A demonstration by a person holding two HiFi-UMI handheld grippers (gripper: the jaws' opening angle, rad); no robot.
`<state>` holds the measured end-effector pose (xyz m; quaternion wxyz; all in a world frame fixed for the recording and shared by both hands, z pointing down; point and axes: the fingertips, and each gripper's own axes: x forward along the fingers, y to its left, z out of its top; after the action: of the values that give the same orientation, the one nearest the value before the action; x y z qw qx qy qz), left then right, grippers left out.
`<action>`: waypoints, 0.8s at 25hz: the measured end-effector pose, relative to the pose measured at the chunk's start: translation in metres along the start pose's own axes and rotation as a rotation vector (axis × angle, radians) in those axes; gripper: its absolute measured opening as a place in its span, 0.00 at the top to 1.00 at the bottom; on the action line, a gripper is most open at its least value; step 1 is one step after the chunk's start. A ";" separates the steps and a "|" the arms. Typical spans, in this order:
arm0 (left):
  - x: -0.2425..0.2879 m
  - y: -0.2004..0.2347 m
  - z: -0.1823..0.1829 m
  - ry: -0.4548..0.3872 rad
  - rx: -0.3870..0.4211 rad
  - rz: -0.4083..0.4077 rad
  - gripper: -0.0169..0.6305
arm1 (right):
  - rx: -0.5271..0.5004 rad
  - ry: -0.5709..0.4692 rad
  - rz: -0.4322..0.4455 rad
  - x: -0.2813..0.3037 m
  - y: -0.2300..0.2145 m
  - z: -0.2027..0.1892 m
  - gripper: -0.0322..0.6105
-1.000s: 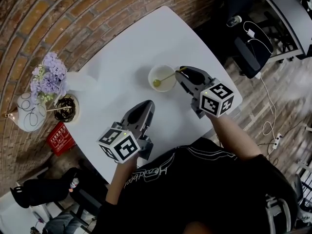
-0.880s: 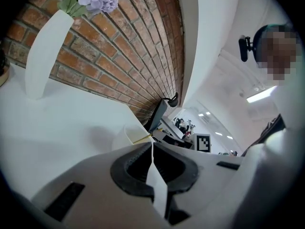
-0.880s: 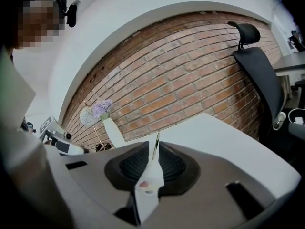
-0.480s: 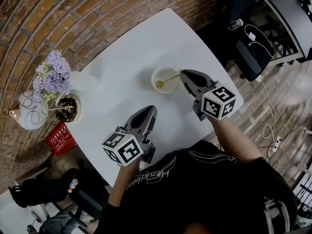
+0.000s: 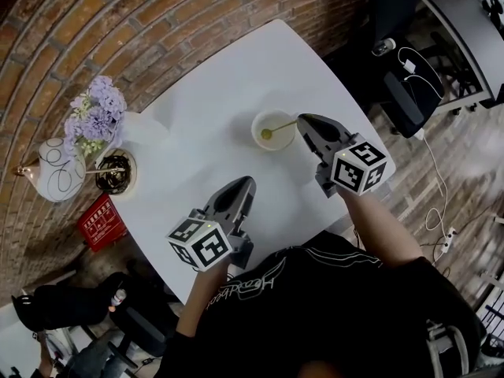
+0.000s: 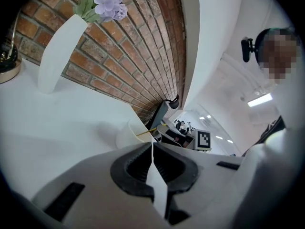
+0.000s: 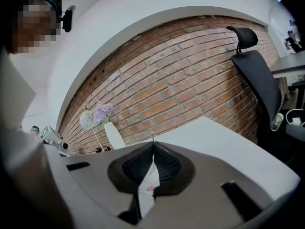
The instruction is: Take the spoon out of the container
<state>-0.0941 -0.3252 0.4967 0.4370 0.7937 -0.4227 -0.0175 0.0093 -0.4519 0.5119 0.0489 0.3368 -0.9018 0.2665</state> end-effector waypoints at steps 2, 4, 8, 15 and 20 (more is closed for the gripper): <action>-0.004 -0.001 0.000 -0.005 0.002 0.000 0.96 | -0.012 -0.012 -0.001 -0.004 0.003 0.005 0.95; -0.009 -0.004 0.000 -0.008 0.010 -0.001 0.96 | -0.030 -0.020 -0.001 -0.008 0.007 0.010 0.95; -0.020 -0.010 0.001 -0.021 0.024 -0.007 0.96 | -0.060 -0.047 -0.011 -0.020 0.015 0.021 0.95; -0.049 -0.030 0.003 -0.045 0.066 -0.026 0.96 | -0.104 -0.118 -0.018 -0.053 0.050 0.046 0.95; -0.072 -0.053 0.006 -0.071 0.120 -0.050 0.96 | -0.166 -0.152 0.005 -0.082 0.090 0.057 0.95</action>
<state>-0.1081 -0.2660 0.4308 0.3727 0.8278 -0.4183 -0.0312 0.0209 -0.3764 0.4015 0.0076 0.3486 -0.9226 0.1649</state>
